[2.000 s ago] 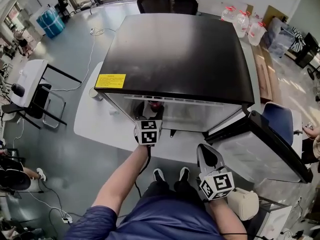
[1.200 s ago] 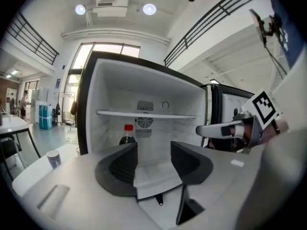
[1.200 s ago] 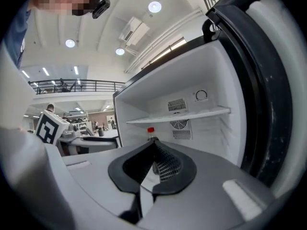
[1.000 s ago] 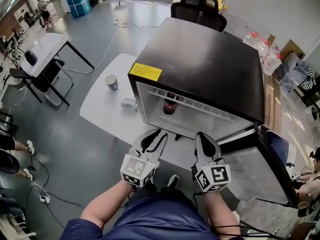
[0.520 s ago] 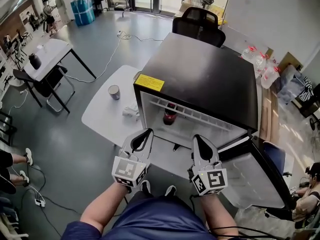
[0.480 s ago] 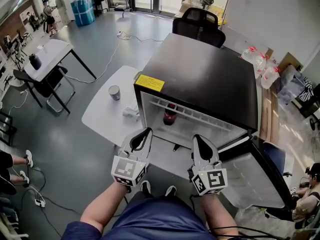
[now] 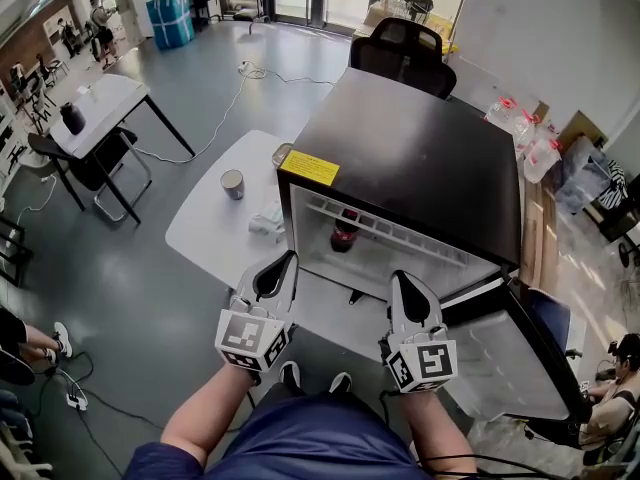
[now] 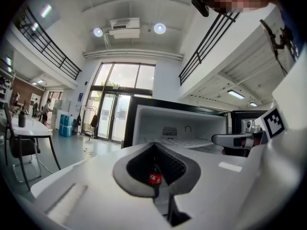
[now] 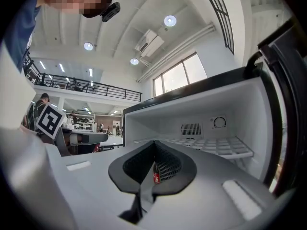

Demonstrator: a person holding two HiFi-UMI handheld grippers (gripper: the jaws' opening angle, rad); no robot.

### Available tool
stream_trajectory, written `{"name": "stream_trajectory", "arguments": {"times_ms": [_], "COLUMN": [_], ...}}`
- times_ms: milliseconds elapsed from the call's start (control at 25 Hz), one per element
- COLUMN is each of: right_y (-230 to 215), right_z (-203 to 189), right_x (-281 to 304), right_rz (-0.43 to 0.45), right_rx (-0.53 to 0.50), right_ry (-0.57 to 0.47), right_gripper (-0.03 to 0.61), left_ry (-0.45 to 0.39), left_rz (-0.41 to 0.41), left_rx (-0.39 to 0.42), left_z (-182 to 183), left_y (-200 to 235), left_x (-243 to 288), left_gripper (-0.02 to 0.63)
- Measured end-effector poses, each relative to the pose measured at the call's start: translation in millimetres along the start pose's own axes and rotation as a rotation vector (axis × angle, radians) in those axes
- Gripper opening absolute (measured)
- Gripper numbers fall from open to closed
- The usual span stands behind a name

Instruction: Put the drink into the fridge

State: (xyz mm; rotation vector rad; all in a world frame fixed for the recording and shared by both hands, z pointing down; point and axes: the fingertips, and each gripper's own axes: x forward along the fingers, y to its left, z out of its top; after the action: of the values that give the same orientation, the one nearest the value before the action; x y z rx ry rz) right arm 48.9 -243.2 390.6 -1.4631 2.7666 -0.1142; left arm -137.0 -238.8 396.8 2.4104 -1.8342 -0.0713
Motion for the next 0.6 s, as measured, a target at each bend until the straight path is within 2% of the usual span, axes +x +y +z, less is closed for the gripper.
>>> {"name": "stream_trajectory", "arguments": {"times_ms": [600], "right_y": [2.0], "right_z": [1.0], "right_x": [5.1], "right_rz": [0.012], "right_rx": [-0.006], "right_ry": [0.005], "right_gripper": [0.006], "left_ry": [0.004], "left_rz": [0.003], "left_rx": [0.011], "left_z": [-0.6], "left_y": [2.1], "left_x": [4.5], "left_gripper": [0.005]}}
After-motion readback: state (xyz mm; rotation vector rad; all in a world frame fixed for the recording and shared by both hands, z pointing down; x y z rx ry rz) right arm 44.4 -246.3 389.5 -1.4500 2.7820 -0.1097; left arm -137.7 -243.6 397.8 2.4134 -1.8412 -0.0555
